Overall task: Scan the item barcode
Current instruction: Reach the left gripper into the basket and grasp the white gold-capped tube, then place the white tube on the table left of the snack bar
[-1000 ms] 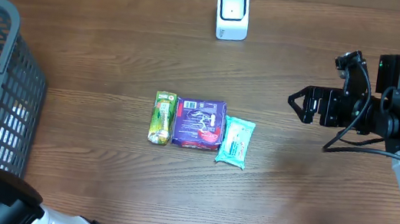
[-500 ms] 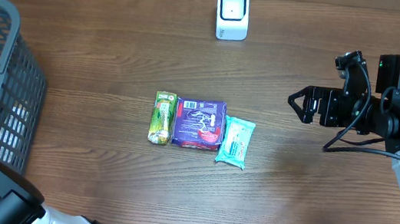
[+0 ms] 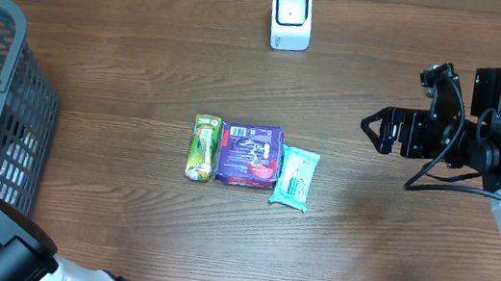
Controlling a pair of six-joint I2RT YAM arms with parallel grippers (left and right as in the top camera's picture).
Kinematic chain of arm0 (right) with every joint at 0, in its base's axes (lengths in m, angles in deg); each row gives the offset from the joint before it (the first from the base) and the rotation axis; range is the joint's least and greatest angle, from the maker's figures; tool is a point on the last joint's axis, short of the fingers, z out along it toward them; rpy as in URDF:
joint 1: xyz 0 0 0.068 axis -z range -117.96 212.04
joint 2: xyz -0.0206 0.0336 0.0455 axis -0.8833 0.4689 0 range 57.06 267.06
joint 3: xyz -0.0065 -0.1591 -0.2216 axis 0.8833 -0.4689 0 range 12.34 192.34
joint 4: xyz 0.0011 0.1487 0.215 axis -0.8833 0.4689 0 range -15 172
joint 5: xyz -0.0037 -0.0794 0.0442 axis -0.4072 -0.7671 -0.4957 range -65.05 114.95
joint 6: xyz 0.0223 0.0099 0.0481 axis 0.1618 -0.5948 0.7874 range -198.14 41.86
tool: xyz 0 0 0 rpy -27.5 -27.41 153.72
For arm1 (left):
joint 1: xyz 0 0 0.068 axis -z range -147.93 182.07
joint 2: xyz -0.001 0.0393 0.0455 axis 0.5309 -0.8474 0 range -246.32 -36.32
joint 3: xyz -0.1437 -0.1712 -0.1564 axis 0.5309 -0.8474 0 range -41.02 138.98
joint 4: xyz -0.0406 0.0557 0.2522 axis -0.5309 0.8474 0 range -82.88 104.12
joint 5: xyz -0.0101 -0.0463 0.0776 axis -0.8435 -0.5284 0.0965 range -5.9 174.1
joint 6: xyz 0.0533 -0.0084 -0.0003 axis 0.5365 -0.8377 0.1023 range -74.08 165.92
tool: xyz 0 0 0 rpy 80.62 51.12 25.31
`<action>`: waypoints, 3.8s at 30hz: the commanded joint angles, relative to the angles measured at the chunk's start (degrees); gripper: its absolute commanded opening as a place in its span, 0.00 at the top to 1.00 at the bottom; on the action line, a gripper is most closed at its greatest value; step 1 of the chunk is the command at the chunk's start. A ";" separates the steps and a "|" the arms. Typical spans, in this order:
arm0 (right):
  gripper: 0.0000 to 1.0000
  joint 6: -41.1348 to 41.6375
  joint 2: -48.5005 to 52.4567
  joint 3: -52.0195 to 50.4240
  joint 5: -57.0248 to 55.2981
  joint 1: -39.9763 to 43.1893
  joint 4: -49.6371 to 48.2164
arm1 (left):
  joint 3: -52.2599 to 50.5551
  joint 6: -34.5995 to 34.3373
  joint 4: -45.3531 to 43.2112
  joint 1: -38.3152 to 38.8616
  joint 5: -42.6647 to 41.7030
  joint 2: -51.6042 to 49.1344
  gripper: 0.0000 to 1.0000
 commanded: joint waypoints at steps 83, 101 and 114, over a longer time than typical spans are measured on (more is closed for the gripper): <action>0.00 1.51 -0.13 0.31 0.24 -0.22 -0.72 | 30.64 -23.98 34.03 37.31 8.09 24.65 0.96; 0.00 1.49 -0.15 0.31 0.22 -0.22 1.38 | 11.28 -24.72 21.40 45.27 7.91 4.96 0.96; 0.00 1.49 -0.13 0.31 0.22 -0.22 1.01 | 14.51 -21.09 24.85 45.20 10.27 6.10 0.75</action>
